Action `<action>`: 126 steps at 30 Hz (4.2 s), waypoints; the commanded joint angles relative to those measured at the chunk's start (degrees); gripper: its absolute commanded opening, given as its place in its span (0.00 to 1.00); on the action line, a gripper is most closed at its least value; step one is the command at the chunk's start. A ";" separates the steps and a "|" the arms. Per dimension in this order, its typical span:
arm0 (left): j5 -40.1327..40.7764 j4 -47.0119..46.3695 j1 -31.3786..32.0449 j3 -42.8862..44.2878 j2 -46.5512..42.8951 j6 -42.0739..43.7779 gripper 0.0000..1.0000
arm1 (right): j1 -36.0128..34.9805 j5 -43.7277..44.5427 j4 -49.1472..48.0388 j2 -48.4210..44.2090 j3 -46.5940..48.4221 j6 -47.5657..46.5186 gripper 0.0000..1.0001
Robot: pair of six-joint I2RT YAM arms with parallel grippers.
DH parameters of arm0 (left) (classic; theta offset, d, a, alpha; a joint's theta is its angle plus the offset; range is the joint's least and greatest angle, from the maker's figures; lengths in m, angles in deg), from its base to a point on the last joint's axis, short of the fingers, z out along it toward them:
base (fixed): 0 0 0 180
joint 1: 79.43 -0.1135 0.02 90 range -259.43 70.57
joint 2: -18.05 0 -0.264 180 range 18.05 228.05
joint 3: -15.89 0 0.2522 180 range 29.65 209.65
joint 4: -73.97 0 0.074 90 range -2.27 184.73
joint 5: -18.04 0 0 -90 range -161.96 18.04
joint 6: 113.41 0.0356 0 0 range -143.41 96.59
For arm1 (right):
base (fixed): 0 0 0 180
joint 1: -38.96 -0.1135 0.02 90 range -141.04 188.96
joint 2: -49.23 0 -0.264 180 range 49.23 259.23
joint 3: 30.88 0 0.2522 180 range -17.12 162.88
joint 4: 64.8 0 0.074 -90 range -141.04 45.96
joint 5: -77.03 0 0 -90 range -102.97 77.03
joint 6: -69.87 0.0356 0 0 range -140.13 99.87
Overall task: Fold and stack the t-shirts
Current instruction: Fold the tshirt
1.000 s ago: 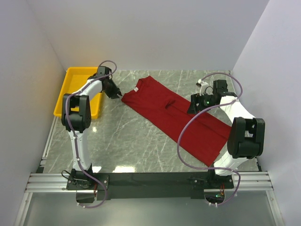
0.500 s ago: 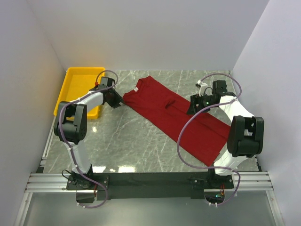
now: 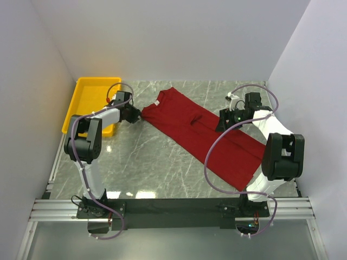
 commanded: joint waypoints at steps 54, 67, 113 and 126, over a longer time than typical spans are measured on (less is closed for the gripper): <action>2.05 25.20 -3.53 45.00 23.80 18.97 0.08 | -0.43 2.34 0.53 -1.81 -1.16 -3.89 0.80; -0.15 25.30 -5.29 58.03 26.18 17.03 0.29 | -0.52 5.32 0.80 -4.01 -1.95 -5.73 0.81; -6.84 -42.29 33.88 -42.88 -21.47 -28.29 0.66 | 15.91 8.84 13.54 -2.69 -3.79 -26.66 0.80; 0.12 -37.93 41.29 -36.55 -11.79 -37.73 0.57 | 15.91 6.73 10.82 -9.90 -10.12 -23.93 0.80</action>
